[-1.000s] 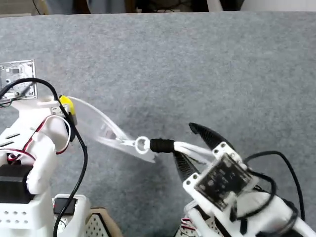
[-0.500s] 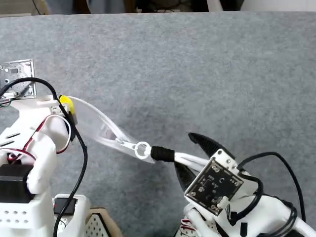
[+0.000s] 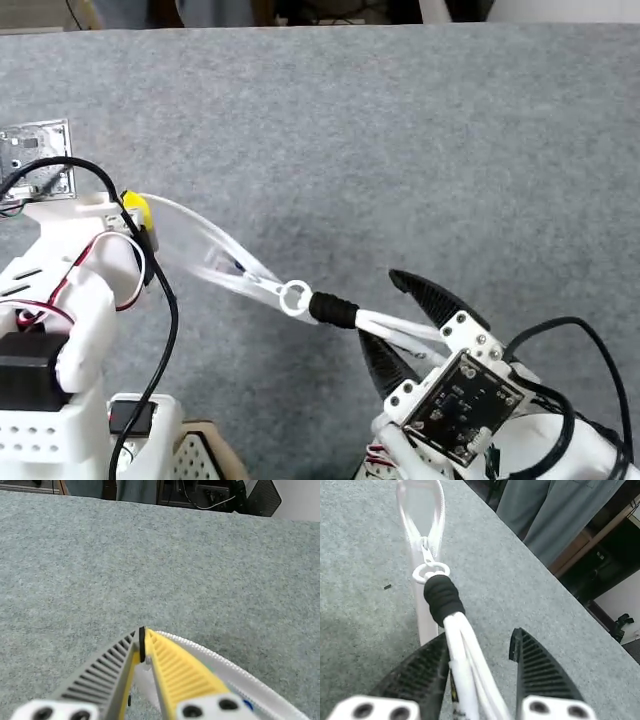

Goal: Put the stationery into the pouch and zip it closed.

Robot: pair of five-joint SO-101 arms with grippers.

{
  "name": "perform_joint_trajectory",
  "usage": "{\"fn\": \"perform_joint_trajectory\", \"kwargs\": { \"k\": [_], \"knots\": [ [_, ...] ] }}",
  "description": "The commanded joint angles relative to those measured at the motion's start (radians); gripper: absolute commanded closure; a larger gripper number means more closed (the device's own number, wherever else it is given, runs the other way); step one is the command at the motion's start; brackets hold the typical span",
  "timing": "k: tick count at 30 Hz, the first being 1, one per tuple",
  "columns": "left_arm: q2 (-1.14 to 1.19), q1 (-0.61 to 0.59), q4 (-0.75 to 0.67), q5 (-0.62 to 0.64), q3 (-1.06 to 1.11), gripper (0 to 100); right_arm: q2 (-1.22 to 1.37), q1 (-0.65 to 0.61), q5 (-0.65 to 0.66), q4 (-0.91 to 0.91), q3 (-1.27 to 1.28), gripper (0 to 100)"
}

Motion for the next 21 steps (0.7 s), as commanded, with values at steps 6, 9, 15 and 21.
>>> {"fn": "perform_joint_trajectory", "kwargs": {
  "k": [6,9,15,21],
  "knots": [
    [0.006,-0.015,-0.018,0.003,-0.03,97,-0.001,-0.014,0.011,-0.005,-0.124,82.5],
    [0.006,-0.015,-0.018,0.003,-0.03,97,-0.001,-0.014,0.011,-0.003,-0.174,82.8],
    [0.006,-0.015,-0.018,0.003,-0.03,97,-0.001,-0.014,0.011,0.005,-0.248,82.8],
    [0.006,-0.015,-0.018,0.002,-0.03,97,-0.001,-0.014,0.011,0.023,-0.291,82.8]
  ]
}}
